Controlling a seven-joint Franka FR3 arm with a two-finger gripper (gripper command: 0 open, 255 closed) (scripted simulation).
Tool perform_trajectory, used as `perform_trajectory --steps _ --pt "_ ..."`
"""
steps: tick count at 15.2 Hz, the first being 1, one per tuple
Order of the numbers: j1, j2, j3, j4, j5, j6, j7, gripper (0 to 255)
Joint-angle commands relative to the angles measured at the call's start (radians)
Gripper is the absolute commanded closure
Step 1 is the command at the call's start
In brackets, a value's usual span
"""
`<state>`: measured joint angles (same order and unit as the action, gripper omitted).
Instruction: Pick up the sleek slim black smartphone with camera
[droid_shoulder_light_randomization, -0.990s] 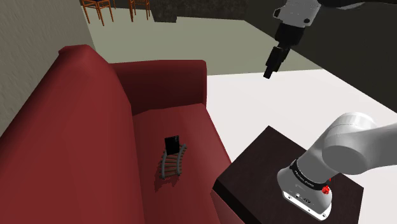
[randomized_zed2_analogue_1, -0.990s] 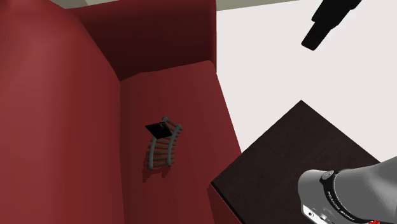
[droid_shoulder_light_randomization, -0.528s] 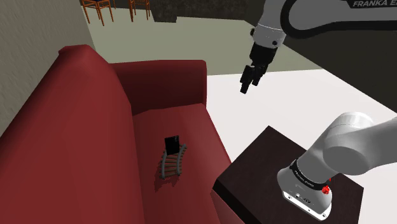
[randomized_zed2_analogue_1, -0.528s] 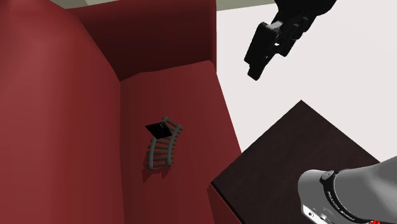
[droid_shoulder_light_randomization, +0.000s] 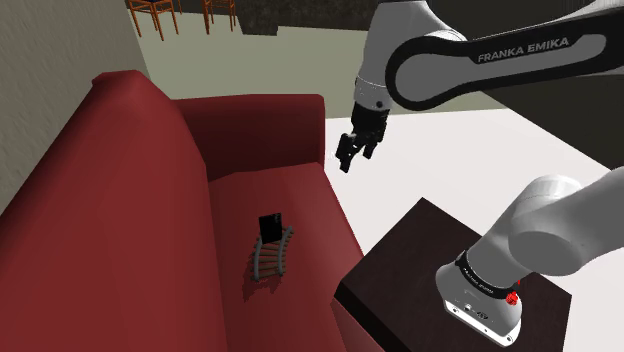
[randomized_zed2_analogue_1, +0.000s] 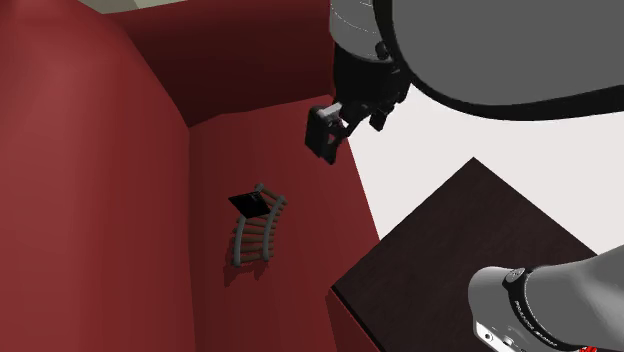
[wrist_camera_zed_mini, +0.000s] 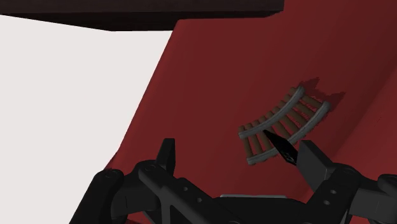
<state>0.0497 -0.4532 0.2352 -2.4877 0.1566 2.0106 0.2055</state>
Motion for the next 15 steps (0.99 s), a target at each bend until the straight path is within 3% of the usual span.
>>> perform_trajectory --steps 1,7,15 --pt "-0.001 0.073 0.034 0.014 -0.004 0.062 0.05 0" --pt "-0.004 0.303 0.126 0.087 -0.066 0.214 0.221 0" --pt "0.034 0.647 0.162 0.268 -0.261 0.338 0.494 0"
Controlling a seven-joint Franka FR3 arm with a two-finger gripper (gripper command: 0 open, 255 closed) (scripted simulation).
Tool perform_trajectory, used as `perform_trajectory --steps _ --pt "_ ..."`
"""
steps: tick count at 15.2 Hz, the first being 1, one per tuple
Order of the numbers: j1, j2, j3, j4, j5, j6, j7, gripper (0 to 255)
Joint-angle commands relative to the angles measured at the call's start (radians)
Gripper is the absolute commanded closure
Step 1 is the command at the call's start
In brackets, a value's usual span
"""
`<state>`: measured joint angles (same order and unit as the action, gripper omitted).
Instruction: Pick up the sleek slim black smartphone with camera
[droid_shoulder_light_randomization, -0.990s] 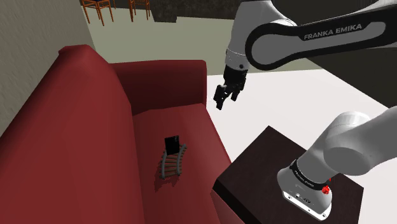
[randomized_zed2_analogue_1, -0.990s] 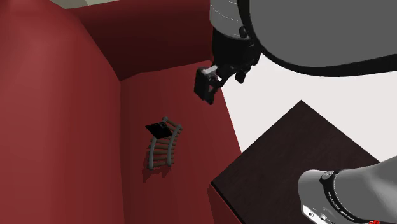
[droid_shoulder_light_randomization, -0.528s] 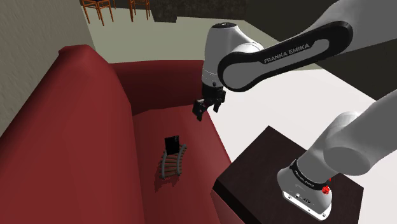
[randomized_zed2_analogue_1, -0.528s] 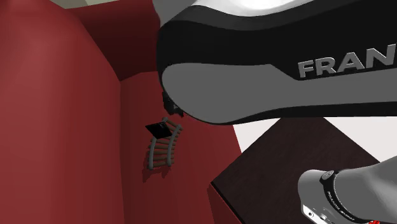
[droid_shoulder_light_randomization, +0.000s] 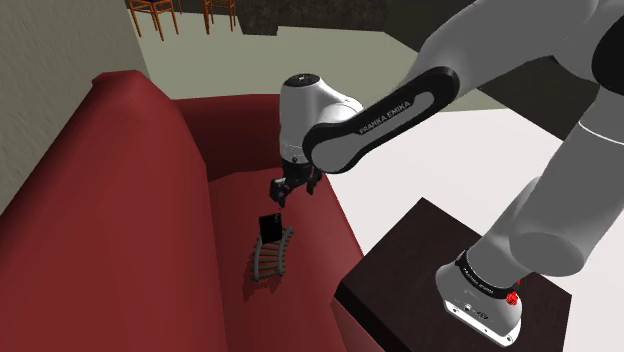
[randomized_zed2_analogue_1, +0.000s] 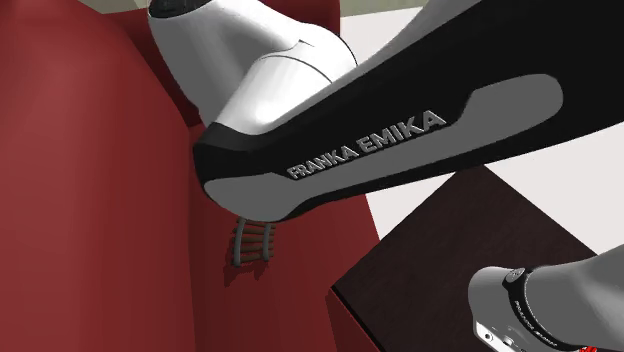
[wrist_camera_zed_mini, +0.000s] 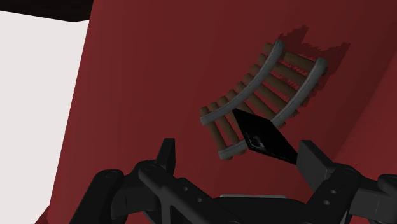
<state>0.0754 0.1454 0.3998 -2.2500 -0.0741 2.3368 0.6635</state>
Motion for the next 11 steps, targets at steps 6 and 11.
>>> perform_trajectory --steps 6,11 --pt "0.098 0.3 -0.054 0.227 -0.159 0.035 0.2 0" --pt "0.125 0.38 -0.079 0.265 -0.192 0.072 0.232 0"
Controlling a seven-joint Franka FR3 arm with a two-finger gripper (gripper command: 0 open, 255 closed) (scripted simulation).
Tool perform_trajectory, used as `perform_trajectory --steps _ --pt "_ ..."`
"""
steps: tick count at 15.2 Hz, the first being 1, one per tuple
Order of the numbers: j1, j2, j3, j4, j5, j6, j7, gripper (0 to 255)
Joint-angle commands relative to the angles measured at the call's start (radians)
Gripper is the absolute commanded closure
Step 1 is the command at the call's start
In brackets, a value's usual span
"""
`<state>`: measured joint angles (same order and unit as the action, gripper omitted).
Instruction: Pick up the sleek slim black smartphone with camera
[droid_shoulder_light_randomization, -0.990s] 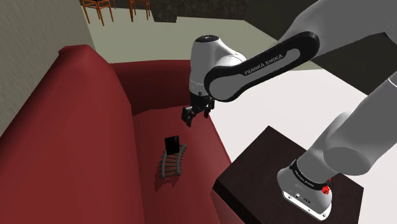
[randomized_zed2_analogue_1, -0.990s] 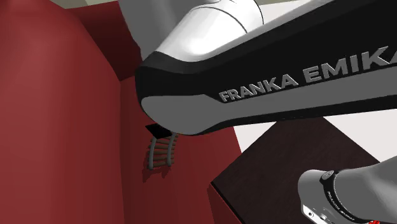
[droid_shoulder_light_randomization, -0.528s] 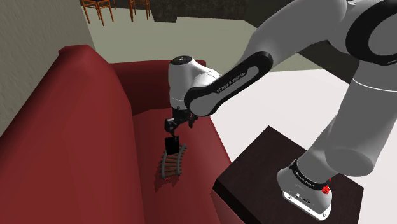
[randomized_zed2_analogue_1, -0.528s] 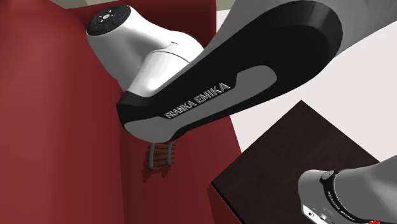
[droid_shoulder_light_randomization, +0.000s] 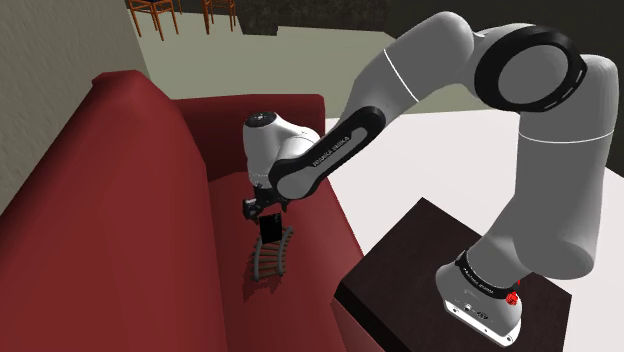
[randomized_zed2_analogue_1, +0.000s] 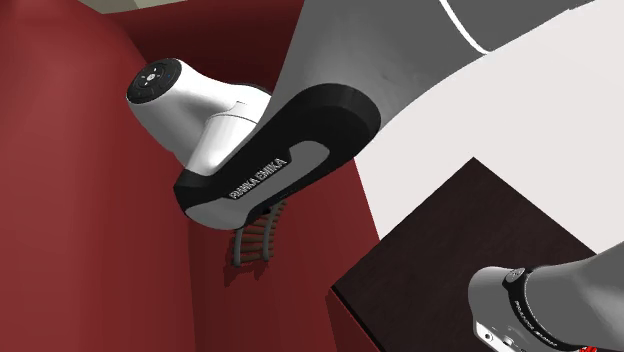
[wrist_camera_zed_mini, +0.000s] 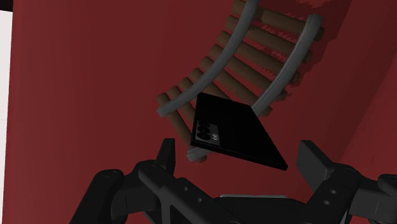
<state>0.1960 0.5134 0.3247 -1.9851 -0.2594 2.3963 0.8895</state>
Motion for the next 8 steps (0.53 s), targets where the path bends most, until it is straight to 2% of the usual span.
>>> perform_trajectory --steps 1,6,7,8 --pt "0.007 0.023 -0.008 0.001 -0.011 0.021 0.009 0" --pt "0.014 0.051 -0.017 0.005 -0.023 0.045 0.017 0" --pt "0.014 0.05 -0.017 0.005 -0.023 0.044 0.017 255" --pt "0.014 0.051 -0.017 0.006 -0.023 0.044 0.017 255"
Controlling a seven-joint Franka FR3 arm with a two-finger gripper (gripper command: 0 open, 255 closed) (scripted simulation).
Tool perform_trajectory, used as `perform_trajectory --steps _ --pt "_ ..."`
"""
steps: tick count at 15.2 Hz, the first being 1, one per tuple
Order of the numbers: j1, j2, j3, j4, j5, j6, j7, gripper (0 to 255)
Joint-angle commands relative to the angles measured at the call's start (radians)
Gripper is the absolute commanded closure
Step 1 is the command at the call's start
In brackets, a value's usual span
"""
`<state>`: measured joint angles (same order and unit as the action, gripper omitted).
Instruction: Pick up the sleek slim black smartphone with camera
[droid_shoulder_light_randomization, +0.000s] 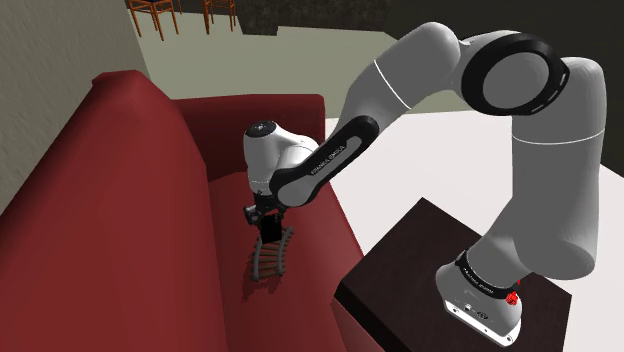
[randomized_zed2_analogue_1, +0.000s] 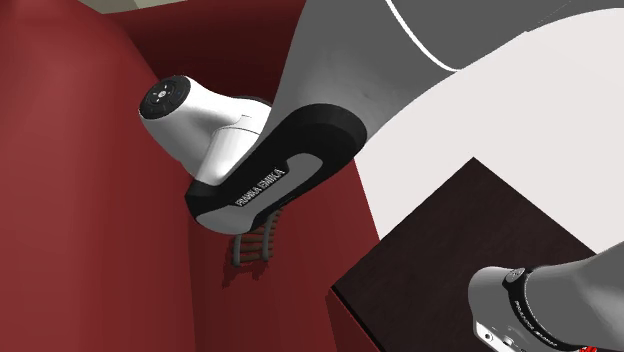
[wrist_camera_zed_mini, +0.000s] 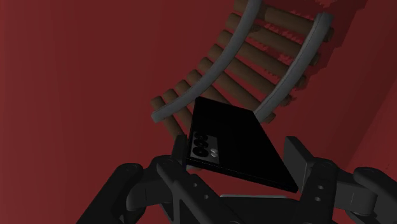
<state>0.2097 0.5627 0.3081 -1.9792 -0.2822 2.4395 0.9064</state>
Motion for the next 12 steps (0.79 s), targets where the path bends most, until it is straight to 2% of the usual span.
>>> perform_trajectory --steps 1,8,12 --pt "0.0 0.002 -0.001 0.0 0.0 0.0 0.0 255" --pt "0.0 0.002 -0.001 -0.001 0.0 0.001 0.001 255" --pt "-0.011 -0.041 0.014 -0.006 0.018 -0.035 -0.012 255"
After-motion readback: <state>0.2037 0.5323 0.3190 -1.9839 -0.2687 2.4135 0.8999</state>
